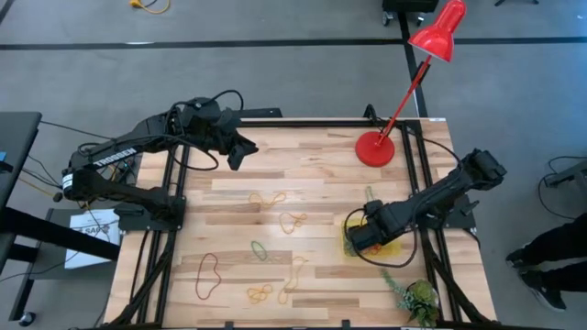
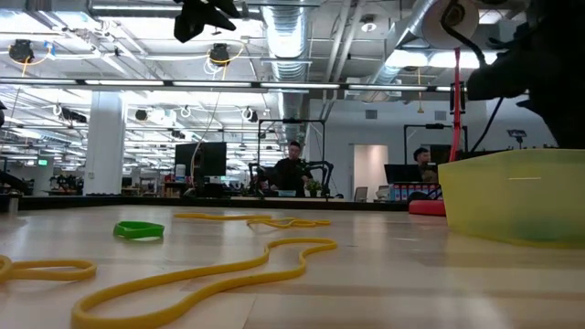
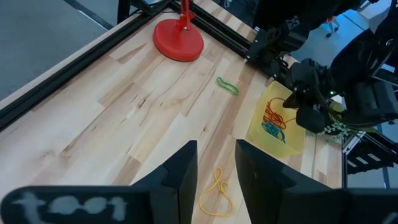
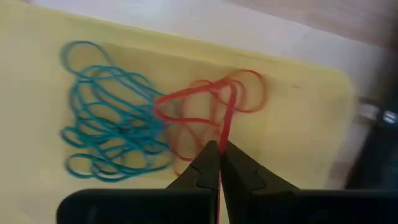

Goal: Pick and place items into bin
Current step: Put the red rubber band into the yellow bin

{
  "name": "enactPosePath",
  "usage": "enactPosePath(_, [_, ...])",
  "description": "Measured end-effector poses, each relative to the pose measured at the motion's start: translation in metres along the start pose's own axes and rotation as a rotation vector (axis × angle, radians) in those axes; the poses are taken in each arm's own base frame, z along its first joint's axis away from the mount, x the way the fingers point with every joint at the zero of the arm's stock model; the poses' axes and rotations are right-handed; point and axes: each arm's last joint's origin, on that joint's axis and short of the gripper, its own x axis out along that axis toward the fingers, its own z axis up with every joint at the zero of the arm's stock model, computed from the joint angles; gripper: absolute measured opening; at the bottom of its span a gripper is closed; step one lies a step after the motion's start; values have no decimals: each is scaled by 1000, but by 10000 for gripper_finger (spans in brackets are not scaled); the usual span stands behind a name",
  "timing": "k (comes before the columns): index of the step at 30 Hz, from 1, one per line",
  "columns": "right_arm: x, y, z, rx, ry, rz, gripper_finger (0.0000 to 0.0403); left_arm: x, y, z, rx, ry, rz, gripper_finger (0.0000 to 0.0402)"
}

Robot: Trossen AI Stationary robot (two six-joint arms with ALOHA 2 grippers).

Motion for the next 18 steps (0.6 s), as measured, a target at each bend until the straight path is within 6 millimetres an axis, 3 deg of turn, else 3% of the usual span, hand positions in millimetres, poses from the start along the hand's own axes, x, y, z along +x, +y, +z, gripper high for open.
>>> enactPosePath(18, [0, 5, 18, 15, 19, 25, 85, 0, 0, 0, 0, 3, -4, 98])
